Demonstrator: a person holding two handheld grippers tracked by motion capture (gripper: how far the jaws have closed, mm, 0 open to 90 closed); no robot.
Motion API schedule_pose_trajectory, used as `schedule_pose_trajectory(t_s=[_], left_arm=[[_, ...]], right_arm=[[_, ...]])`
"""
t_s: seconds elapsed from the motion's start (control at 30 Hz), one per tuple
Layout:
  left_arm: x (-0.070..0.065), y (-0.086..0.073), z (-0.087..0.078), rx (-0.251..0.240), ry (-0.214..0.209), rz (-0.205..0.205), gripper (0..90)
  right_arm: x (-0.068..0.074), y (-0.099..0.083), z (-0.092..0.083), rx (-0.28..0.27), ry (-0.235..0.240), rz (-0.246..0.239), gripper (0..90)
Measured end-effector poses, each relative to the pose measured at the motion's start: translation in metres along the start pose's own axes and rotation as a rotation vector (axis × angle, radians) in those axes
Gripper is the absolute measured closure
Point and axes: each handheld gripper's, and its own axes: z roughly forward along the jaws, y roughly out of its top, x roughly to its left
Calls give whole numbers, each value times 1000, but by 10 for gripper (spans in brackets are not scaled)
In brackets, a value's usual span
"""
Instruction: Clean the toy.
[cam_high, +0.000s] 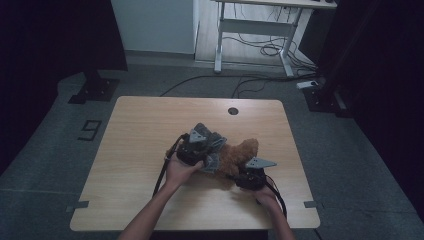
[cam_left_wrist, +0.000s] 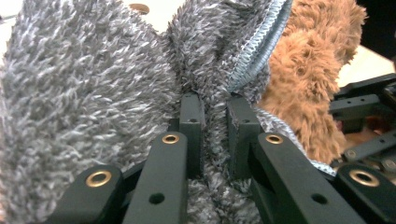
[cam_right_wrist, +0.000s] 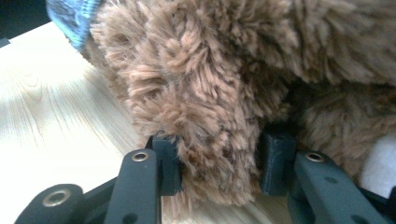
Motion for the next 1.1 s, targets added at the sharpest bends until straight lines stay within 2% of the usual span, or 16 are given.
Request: schedule_pose_trajectory(t_s=[0.1, 0.2, 0.27, 0.37, 0.47, 0.53, 0.6, 0.67, 0.8, 0.9, 0.93, 1.0, 1.1], left_arm=[[12, -4, -16, -40, -9, -26, 787], [23, -8, -30, -59, 18, -43, 787], [30, -12, -39, -56, 63, -36, 787], [45, -22, -48, -36, 110, -62, 788], [61, -32, -53, -28, 113, -115, 787], [65, -32, -56, -32, 114, -130, 787], [62, -27, -55, -39, 105, -126, 788], [53, -20, -51, -37, 93, -104, 788], [24, -4, -31, -30, 34, -53, 787], [2, 3, -12, -10, -29, -30, 787], [-2, 3, -8, 2, -29, -18, 787], [-8, 1, 0, 23, 14, 17, 788], [1, -6, 0, 33, 23, -10, 789]], right_arm=[[0, 0, 0, 0, 0, 2, 590], [-1, 0, 0, -2, 0, 4, 589], [-1, 0, 0, -1, -1, 8, 589], [-1, 0, -1, 1, -1, 11, 589], [-1, 0, -1, 4, -5, 7, 590], [-1, 0, -1, 5, -5, 5, 589], [-1, 0, -1, 5, -5, 8, 589], [-1, 0, -1, 6, -8, 12, 590], [-2, -1, -1, 8, -9, 17, 590], [-2, -1, -1, 9, -8, 18, 590], [-2, -1, -1, 11, -8, 20, 590], [-2, -1, -1, 14, -11, 16, 590], [-3, -1, -2, 13, -12, 13, 589]])
